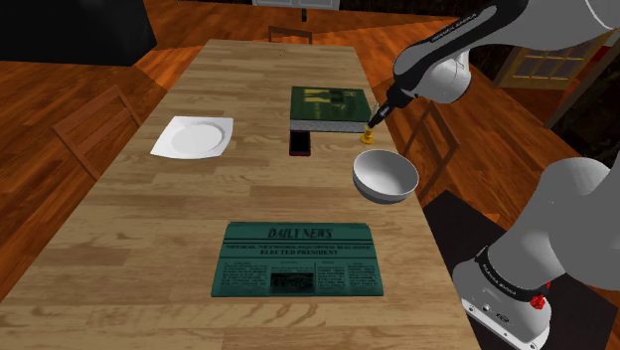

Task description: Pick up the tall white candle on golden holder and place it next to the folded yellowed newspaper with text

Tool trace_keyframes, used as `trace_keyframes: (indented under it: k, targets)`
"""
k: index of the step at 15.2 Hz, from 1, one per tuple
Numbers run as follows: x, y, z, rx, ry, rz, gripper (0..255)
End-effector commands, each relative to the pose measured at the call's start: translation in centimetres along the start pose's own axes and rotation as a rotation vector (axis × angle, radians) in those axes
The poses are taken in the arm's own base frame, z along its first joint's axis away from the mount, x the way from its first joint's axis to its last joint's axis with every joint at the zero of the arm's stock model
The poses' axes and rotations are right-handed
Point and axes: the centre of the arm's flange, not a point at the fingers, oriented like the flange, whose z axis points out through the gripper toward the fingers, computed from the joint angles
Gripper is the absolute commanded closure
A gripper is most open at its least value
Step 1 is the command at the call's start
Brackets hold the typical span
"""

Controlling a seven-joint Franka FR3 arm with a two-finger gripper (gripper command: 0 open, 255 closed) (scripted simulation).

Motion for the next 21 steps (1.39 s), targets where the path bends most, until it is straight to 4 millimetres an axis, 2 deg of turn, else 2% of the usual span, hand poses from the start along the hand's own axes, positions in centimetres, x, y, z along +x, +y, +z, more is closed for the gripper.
trace_keyframes:
  k: [1, 21]
  targets:
    - [0.4, 0.0, -1.0, -0.001, -0.001, -0.001, 255]
    - [4.8, 0.1, -10.6, -0.001, -0.001, -0.001, 255]
